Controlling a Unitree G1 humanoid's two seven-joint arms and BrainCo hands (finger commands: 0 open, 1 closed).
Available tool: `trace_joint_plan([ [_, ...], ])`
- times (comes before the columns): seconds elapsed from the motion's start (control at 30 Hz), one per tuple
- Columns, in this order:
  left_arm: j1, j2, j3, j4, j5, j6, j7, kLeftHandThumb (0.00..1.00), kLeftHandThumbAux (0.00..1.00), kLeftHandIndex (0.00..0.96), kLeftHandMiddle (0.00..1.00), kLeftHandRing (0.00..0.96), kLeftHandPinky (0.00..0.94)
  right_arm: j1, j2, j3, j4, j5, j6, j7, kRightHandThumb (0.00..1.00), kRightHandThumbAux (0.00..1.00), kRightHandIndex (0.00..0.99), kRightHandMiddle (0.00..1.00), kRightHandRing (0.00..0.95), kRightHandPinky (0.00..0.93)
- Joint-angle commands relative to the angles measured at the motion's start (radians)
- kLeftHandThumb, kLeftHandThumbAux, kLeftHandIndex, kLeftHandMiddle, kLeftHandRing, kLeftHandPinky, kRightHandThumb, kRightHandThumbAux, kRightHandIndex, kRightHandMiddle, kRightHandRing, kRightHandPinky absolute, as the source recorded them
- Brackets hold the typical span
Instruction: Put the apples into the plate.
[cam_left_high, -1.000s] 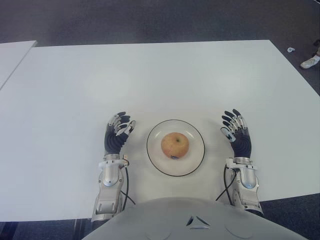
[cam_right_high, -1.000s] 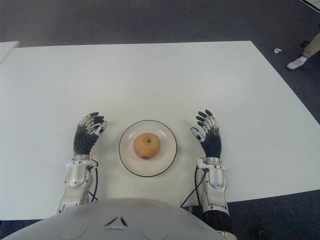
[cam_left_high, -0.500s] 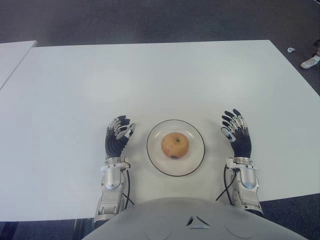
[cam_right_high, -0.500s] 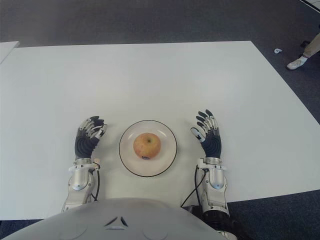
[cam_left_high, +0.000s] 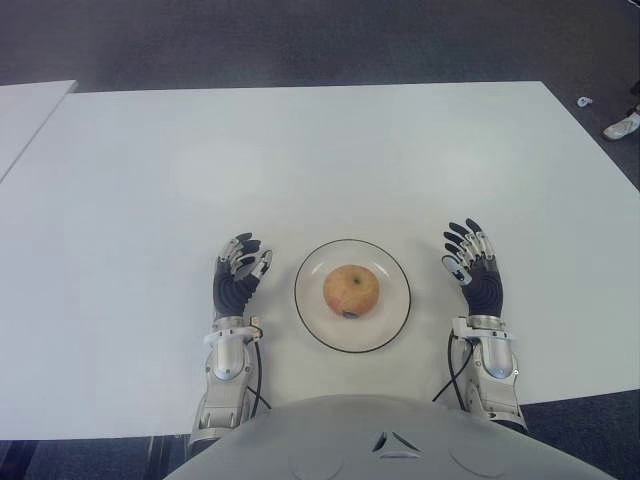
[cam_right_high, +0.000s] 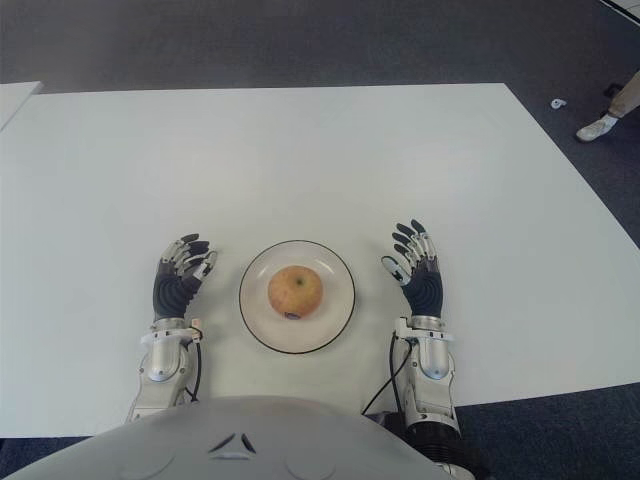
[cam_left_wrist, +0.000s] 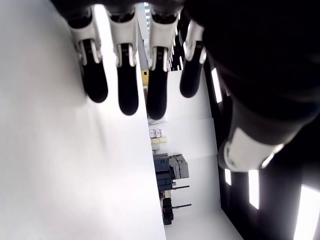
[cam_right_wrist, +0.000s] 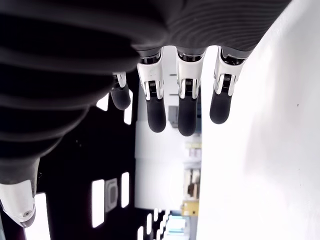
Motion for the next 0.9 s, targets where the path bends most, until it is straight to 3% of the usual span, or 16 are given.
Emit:
trace_joint_plan([
  [0.03,-0.01,-0.028,-0.005,0.074,-0.059,-0.031,-0.016,0.265,0.719,0.273,0.347,0.331,0.327,0.106,0.012,0.018,0.087,-0.019,0.032,0.013,0.343,0.574,0.089,0.214,0.213,0.224],
  [0.17,-0.015,-0.034,-0.015,0.132,-0.107,-0.099,-0.042,0.272,0.718,0.282,0.357,0.348,0.353,0.116,0.011,0.024,0.063,-0.027,0.036,0.015,0.342,0.579,0.084,0.211,0.211,0.224],
  [0.33,-0.013,-0.043,-0.029,0.159,-0.129,-0.128,-0.047,0.247,0.697,0.278,0.357,0.35,0.338,0.125,0.006,0.028,0.034,-0.026,0.043,0.017,0.346,0.569,0.082,0.206,0.206,0.228],
  [0.6,0.007,-0.05,-0.056,0.152,-0.142,-0.124,-0.039,0.202,0.673,0.267,0.357,0.355,0.347,0.141,-0.002,0.032,-0.004,-0.031,0.058,0.015,0.337,0.543,0.084,0.207,0.204,0.225],
  [0.9,0.027,-0.06,-0.07,0.133,-0.167,-0.072,-0.031,0.162,0.648,0.262,0.36,0.356,0.329,0.158,-0.01,0.037,-0.046,-0.031,0.081,0.019,0.347,0.538,0.09,0.211,0.203,0.215],
])
